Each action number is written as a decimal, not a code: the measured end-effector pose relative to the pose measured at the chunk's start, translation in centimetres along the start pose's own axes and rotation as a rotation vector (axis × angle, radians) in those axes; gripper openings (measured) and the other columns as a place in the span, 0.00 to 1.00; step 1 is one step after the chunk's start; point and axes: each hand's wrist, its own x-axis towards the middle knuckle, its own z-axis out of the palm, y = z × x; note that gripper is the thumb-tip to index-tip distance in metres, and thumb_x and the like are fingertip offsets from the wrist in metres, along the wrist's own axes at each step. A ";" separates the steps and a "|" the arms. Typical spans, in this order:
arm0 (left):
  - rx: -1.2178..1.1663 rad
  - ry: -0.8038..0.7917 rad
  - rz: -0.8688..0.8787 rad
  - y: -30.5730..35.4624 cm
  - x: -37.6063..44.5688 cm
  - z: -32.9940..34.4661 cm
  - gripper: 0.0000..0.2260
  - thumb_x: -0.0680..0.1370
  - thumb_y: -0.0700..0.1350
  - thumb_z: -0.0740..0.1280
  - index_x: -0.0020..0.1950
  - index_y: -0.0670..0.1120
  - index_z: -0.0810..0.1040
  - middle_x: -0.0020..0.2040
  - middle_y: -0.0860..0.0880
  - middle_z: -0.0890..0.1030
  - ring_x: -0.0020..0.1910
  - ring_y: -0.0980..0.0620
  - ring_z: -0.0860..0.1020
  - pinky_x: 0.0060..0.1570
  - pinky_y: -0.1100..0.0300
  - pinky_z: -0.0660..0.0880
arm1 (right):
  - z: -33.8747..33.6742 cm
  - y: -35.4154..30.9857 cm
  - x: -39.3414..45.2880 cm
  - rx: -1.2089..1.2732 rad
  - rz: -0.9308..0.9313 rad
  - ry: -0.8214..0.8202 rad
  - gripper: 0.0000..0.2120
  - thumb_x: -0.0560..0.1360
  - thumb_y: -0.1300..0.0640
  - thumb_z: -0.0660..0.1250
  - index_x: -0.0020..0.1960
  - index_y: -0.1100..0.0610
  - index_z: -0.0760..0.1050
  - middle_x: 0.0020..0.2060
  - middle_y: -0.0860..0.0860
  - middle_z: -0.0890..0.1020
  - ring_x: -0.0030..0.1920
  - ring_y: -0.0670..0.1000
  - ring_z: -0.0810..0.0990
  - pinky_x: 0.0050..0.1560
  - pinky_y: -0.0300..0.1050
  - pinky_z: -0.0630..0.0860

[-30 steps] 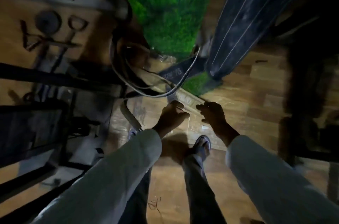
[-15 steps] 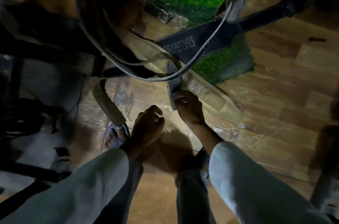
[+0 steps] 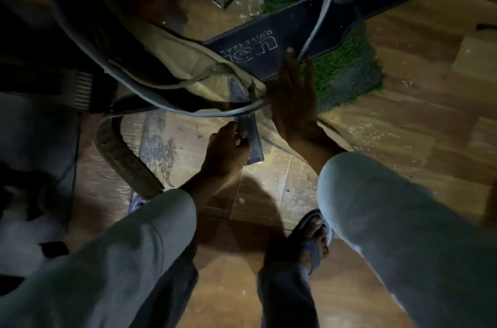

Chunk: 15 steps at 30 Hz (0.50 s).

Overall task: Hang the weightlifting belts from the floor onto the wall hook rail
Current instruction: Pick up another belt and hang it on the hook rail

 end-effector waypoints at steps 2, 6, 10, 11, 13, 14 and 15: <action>-0.007 -0.014 -0.013 0.7 -0.7 0.2 0.06 0.78 0.42 0.70 0.54 0.42 0.80 0.50 0.42 0.86 0.50 0.41 0.85 0.52 0.45 0.81 | 0.4 0.5 -2.3 0.063 -0.020 -0.054 0.20 0.79 0.61 0.55 0.63 0.58 0.81 0.70 0.63 0.77 0.77 0.66 0.67 0.79 0.69 0.55; -0.658 -0.226 -0.498 2.0 -3.2 -0.3 0.15 0.85 0.48 0.61 0.65 0.39 0.77 0.64 0.37 0.81 0.61 0.38 0.82 0.64 0.45 0.76 | 0.0 0.0 -7.8 0.372 -0.057 -0.261 0.17 0.70 0.69 0.67 0.56 0.59 0.83 0.53 0.59 0.86 0.59 0.62 0.83 0.79 0.59 0.61; -1.094 -0.048 -0.665 2.4 -6.0 -0.4 0.27 0.81 0.65 0.61 0.63 0.41 0.75 0.57 0.39 0.82 0.61 0.39 0.81 0.69 0.43 0.73 | -2.4 -2.8 -11.4 0.593 0.079 -0.314 0.17 0.70 0.69 0.70 0.57 0.60 0.83 0.54 0.58 0.85 0.62 0.60 0.79 0.67 0.50 0.71; -1.163 -0.004 -0.670 2.3 -6.5 -0.5 0.28 0.80 0.66 0.62 0.62 0.42 0.76 0.55 0.40 0.82 0.60 0.39 0.80 0.70 0.42 0.73 | -2.8 -3.4 -12.0 0.663 0.128 -0.292 0.16 0.71 0.69 0.70 0.57 0.59 0.83 0.54 0.58 0.85 0.61 0.61 0.79 0.60 0.49 0.74; -1.279 0.053 -0.688 1.9 -6.9 -1.3 0.30 0.77 0.66 0.68 0.64 0.41 0.76 0.57 0.40 0.81 0.61 0.37 0.80 0.69 0.40 0.74 | -3.1 -4.2 -12.7 0.789 0.183 -0.277 0.14 0.74 0.68 0.68 0.56 0.56 0.85 0.53 0.57 0.86 0.58 0.60 0.81 0.55 0.48 0.76; -1.328 0.068 -0.702 1.5 -6.9 -1.9 0.31 0.76 0.64 0.71 0.67 0.41 0.76 0.60 0.39 0.81 0.61 0.36 0.80 0.67 0.39 0.76 | -3.2 -4.6 -13.0 0.832 0.193 -0.289 0.14 0.76 0.67 0.67 0.55 0.55 0.85 0.53 0.57 0.86 0.56 0.59 0.81 0.54 0.49 0.77; -1.374 0.073 -0.715 1.1 -7.0 -2.4 0.33 0.74 0.63 0.73 0.70 0.41 0.74 0.62 0.38 0.81 0.61 0.36 0.80 0.66 0.39 0.77 | -3.4 -4.7 -13.1 0.865 0.202 -0.309 0.13 0.78 0.66 0.66 0.55 0.55 0.86 0.53 0.57 0.86 0.55 0.58 0.82 0.53 0.49 0.78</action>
